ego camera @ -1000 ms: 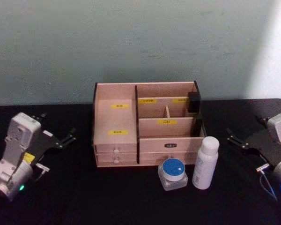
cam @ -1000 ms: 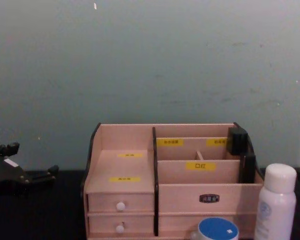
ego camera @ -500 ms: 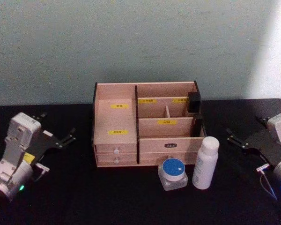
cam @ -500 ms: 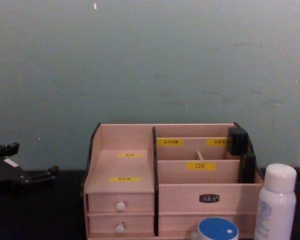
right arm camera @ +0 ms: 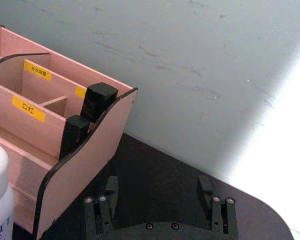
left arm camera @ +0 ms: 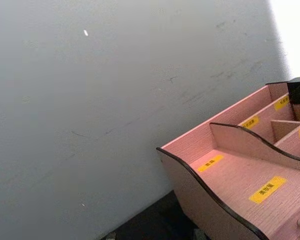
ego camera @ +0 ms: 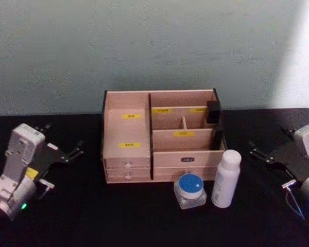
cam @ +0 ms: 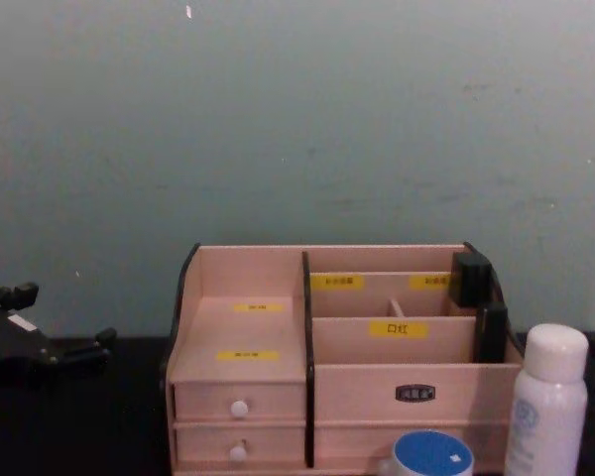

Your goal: Pick up the facial cleanser and watermelon frost from the table and place them into the tiered storage box.

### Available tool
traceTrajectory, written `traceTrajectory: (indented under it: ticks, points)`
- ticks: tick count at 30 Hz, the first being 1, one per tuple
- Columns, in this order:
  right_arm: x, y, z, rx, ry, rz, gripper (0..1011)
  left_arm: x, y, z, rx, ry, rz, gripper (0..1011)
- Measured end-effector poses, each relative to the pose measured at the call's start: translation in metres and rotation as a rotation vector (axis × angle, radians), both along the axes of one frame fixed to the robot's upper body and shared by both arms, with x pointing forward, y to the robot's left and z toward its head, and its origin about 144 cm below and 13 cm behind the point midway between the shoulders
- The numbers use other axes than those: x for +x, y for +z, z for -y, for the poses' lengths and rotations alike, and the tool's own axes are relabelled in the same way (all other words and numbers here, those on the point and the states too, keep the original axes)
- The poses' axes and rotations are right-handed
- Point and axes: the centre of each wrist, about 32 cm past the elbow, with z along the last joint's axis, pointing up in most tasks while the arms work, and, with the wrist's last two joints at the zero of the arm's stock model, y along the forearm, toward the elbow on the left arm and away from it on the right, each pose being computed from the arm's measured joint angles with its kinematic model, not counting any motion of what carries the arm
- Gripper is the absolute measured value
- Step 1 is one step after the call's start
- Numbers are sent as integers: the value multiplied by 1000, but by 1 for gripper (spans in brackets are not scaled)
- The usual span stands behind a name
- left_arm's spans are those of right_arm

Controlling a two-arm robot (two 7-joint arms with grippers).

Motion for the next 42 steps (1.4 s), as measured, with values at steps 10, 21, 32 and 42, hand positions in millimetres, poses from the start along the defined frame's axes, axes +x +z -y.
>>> traceTrajectory:
  ticks: [10,21,32,42]
  points:
    - [-1,0,1,20,4,-9,1000,0,0,0,0,0,0,1001]
    - [-19,8,11,27,37,-89,1000,0,0,0,0,0,0,1001]
    - [-47,18,29,20,120,-191,1000,0,0,0,0,0,0,1001]
    - [-69,29,36,26,203,-251,1000,0,0,0,0,0,0,1001]
